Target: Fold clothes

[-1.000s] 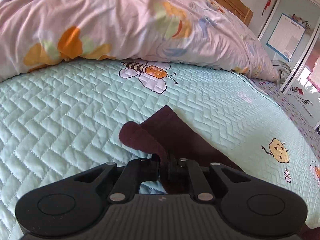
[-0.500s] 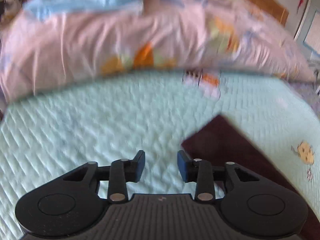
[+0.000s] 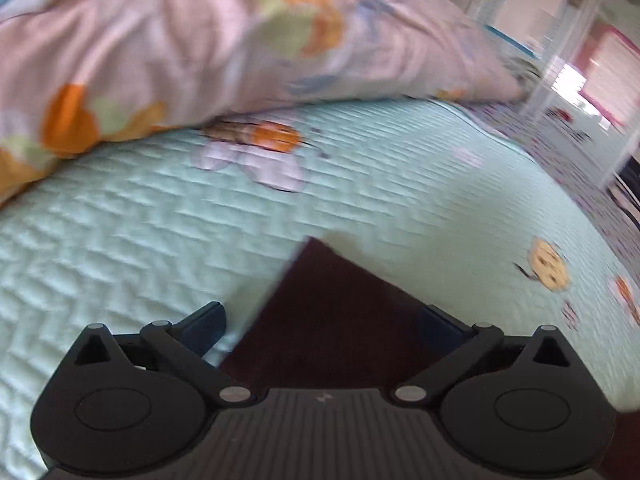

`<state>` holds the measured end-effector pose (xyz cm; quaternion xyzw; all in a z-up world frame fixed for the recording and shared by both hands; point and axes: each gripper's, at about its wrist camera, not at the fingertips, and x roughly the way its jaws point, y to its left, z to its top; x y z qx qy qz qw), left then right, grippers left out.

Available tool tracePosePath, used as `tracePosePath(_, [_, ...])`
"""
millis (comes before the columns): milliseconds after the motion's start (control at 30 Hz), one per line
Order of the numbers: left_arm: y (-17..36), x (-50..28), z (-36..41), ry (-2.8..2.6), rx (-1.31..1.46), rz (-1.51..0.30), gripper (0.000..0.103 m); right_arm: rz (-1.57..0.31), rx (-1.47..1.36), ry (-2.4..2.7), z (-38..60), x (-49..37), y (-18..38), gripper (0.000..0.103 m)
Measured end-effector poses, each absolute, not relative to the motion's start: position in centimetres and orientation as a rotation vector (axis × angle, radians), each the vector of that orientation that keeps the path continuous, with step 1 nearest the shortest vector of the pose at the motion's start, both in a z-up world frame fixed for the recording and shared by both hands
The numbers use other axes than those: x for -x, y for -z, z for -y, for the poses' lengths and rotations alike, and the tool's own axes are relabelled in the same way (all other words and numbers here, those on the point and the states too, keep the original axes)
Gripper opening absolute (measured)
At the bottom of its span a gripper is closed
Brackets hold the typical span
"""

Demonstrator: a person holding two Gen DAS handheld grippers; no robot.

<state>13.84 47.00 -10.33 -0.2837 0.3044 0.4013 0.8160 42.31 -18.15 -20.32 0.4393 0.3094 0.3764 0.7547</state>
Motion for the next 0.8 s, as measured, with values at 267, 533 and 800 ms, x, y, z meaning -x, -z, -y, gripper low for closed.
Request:
tracePosePath(267, [8.9, -13.4, -43.2, -1.247, 0.286, -0.747, 0.0, -0.674, -0.96, -0.822, 18.2, -42.3, 20.4, 0.026])
tracePosePath(533, [7.3, -11.5, -39.6, -1.282, 0.323, -0.578, 0.023, -0.673, -0.962, -0.824, 18.0, -42.2, 20.7, 0.026])
tracePosePath(800, [6.2, -22.3, -26.7, -0.483, 0.223, -0.558, 0.08, -0.672, -0.965, -0.826, 18.0, -42.4, 20.8, 0.027])
